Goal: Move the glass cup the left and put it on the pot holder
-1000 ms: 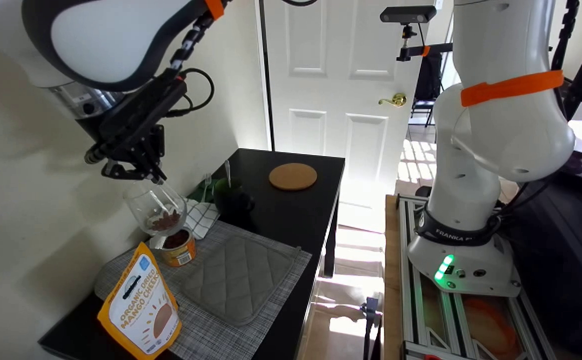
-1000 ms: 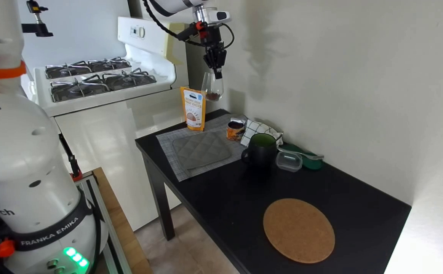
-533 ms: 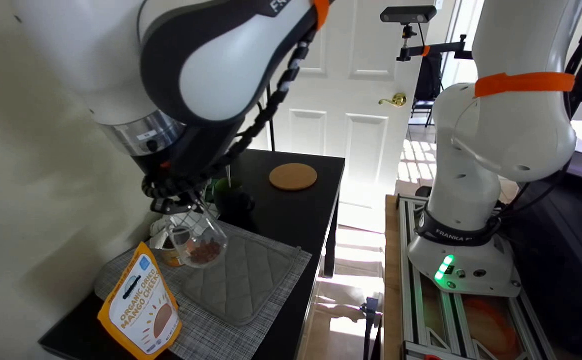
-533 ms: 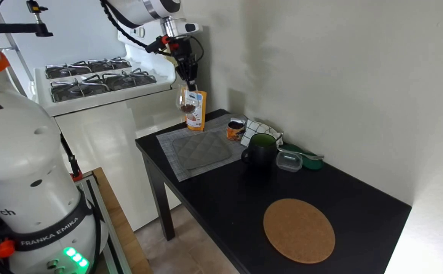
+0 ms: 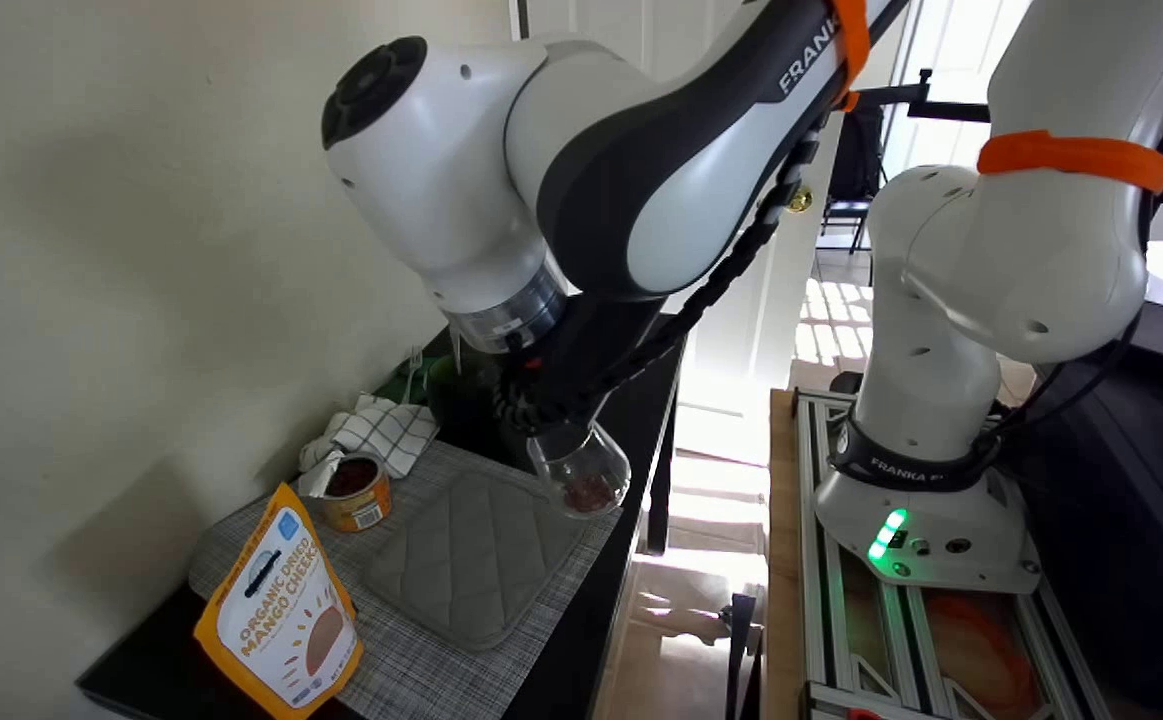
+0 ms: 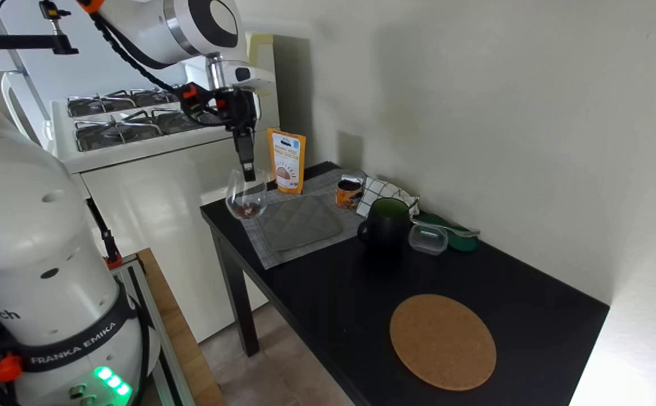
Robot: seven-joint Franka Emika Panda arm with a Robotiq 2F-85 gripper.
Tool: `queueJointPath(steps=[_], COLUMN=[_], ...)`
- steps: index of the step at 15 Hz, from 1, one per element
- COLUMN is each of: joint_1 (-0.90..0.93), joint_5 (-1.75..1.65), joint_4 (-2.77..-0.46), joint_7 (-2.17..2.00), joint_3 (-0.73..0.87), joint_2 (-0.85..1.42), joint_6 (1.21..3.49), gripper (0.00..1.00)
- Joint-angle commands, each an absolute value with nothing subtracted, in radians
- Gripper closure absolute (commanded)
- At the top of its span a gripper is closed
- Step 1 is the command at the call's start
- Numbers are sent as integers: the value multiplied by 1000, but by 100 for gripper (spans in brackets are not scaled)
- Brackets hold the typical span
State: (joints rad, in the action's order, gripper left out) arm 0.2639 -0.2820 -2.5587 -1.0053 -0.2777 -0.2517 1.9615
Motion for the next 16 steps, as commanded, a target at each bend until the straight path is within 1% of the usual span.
queueJointPath(steps=[1,3,7,8,16], joint_1=[225,193,188,188,141], joint_5=[-277,-278,-278,-278,-384], joint_4=[-2575,-2587,-2588,-2588,-2535], joint_7=[-1012,-1016,-1025,-1027,-1020], joint_3=[-289,-274,-272,-272,-262], joint_2=[-263,-271,-273,-273,-221], joint_6=[1961,1961,1961,1961,1994], gripper=[95,95,95,99,99])
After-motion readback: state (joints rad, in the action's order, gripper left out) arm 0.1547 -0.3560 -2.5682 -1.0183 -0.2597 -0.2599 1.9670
